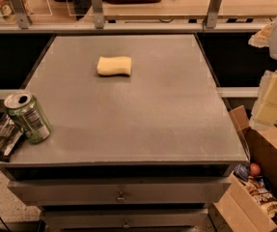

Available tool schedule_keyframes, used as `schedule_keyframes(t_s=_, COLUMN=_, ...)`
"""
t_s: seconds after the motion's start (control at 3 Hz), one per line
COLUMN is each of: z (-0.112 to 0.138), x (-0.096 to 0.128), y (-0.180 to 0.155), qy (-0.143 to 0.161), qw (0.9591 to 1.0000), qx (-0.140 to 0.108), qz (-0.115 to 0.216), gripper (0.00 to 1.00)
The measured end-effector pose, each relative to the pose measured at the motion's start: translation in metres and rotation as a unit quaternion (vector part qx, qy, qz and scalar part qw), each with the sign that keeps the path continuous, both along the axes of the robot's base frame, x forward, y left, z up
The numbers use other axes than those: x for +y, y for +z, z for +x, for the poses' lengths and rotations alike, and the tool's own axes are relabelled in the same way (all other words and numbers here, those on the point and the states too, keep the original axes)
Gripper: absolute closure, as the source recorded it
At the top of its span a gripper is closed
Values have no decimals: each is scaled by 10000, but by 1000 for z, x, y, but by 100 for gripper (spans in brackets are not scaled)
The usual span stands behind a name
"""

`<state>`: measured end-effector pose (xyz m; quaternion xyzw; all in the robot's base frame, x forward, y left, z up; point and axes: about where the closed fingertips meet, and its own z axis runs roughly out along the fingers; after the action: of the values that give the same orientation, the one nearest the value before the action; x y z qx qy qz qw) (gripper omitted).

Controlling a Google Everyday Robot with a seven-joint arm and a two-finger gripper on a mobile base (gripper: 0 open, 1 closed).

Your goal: Move sponge near rxbar chocolate

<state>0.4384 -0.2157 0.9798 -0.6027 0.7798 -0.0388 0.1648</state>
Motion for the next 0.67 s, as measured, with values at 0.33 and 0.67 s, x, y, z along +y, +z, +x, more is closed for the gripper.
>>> schedule_keyframes(t_s=0.33, z=0, x=0, y=0, qy=0, qw=10000, qx=-1, qz=0, gripper=0)
schedule_keyframes(t_s=0.67, z=9, x=5, y=-5, qy=94, qw=9999, qx=-17, qz=59, gripper=0)
